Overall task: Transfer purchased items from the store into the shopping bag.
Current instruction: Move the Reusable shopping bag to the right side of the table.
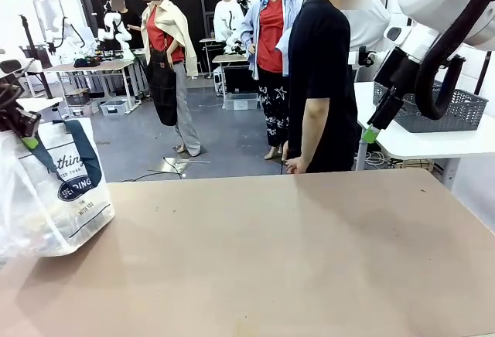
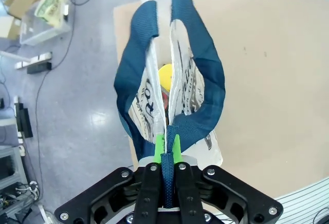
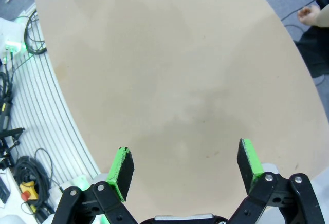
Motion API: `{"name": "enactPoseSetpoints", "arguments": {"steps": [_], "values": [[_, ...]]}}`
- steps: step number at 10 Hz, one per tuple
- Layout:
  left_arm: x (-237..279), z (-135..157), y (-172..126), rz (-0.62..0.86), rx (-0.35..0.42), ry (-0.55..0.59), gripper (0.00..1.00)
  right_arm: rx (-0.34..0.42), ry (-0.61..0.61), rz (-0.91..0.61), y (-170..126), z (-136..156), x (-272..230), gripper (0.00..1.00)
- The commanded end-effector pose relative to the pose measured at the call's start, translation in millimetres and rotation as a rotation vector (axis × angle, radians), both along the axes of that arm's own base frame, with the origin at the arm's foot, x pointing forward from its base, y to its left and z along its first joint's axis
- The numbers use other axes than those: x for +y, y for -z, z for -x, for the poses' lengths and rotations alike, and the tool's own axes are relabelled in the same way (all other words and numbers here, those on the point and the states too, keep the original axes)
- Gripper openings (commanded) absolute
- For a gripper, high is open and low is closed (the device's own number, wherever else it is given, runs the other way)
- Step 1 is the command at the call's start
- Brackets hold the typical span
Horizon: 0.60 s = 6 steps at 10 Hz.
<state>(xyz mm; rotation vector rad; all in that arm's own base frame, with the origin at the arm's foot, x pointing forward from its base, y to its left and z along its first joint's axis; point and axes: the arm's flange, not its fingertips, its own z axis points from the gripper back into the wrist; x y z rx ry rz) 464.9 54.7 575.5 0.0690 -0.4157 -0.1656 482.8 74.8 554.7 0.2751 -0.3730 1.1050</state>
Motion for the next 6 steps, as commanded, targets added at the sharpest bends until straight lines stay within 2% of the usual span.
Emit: {"name": "enactPoseSetpoints", "arguments": {"steps": [1, 5, 6], "values": [[10, -6, -7, 0.037, -0.019, 0.046, 0.00, 0.009, -0.004, -0.002, -2, -2, 0, 1.00], [23, 2, 27, 0.074, 0.079, 0.084, 0.00, 0.009, -0.004, -0.002, -2, -2, 0, 1.00], [22, 6, 30, 0.066, 0.092, 0.082, 0.09, 0.009, -0.004, -0.002, -2, -2, 0, 1.00]]}}
